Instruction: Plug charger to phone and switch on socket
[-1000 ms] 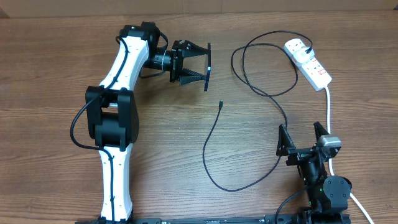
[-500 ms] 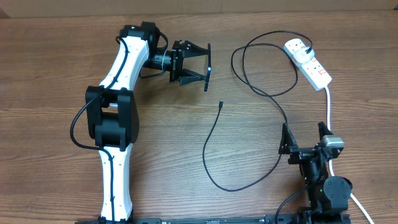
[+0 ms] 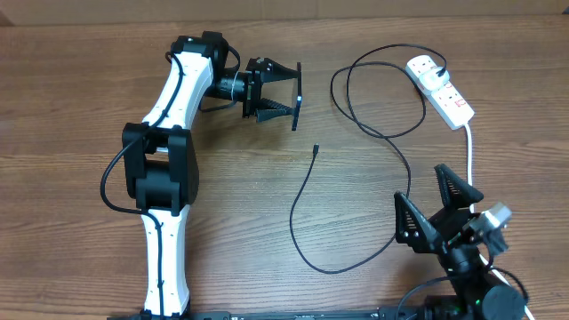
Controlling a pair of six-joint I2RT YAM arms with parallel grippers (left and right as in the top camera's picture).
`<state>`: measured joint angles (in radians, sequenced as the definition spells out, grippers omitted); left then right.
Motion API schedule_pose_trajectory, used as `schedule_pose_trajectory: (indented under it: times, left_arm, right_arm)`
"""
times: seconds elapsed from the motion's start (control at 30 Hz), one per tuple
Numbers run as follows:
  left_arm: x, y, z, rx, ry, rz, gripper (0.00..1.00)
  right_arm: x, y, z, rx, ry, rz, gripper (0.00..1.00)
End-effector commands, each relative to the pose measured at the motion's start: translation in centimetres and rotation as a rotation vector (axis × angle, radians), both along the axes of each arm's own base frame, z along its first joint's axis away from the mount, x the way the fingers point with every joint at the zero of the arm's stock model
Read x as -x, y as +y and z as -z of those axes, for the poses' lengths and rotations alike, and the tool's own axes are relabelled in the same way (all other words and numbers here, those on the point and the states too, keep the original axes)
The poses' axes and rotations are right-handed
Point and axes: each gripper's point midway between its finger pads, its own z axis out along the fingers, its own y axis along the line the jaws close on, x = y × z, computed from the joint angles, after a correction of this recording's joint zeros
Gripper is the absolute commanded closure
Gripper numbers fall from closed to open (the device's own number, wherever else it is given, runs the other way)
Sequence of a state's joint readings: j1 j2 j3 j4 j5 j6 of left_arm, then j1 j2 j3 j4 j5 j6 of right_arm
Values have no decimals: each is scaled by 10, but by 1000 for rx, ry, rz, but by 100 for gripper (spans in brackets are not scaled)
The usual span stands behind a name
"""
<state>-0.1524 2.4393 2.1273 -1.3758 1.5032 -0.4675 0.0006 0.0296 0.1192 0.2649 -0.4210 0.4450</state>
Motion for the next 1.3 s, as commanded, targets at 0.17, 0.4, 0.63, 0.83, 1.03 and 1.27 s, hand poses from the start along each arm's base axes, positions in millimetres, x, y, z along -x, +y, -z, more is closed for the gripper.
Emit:
schedule_pose_trajectory:
  times: [0.17,0.4,0.63,0.83,1.03,1.27]
  left_arm:
    - [-5,2,-13,47,-31,-11,39]
    - [-5,2,-13,43,-31,-10,39]
    - [-3,2,-1,-29,9,-5,39]
    - [2,-4,11,-106,24,17,39]
    - [6,-13,10,-107,56,31,38]
    - [7,-16,5,-83,84,33,39]
  right_arm:
    - [-22,22,-60,258,335,-107,0]
    - [-47,72,-85,180,361,-524,0]
    - [-124,90,-10,298,804,-180,0]
    - [-146,114,11,458,972,128,0]
    - [-156,157,36,382,1028,148,0]
    - [-169,154,52,313,1065,234,0]
